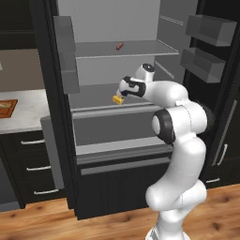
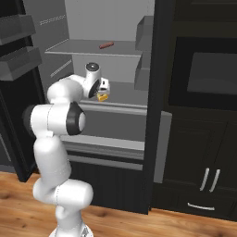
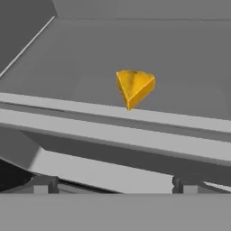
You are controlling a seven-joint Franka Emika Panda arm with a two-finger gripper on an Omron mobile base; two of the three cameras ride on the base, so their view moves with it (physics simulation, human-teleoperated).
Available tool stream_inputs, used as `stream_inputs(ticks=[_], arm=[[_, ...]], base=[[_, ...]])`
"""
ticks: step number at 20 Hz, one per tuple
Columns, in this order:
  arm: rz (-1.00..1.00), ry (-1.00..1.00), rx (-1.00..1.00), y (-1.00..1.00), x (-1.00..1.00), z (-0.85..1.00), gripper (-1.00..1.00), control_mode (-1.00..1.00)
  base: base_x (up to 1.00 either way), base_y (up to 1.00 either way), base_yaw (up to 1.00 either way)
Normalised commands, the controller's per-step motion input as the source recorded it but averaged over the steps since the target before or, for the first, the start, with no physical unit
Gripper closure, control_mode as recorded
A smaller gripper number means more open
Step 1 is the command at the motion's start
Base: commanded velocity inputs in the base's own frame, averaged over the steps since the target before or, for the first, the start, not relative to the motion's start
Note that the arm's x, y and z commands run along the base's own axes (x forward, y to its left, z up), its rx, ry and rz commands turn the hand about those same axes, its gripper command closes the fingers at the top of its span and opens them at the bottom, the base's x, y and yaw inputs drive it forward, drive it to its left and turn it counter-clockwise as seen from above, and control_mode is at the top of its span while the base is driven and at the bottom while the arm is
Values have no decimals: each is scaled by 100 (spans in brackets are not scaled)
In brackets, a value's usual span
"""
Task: Retrieve the sausage and cheese from the fridge and place them on the cutting board on the counter.
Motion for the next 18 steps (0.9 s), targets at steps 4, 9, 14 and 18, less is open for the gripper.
stream_inputs(ticks=[4, 9, 14, 18], arm=[[6, 0, -11, 1, 47, -28, -100, -100], [2, 0, -2, 1, 49, -13, -100, -100], [0, 0, 0, 3, 35, -15, -100, -100], [0, 0, 0, 10, 32, -21, -100, -100]], base=[[0, 0, 0], [0, 0, 0], [0, 0, 0], [0, 0, 0]])
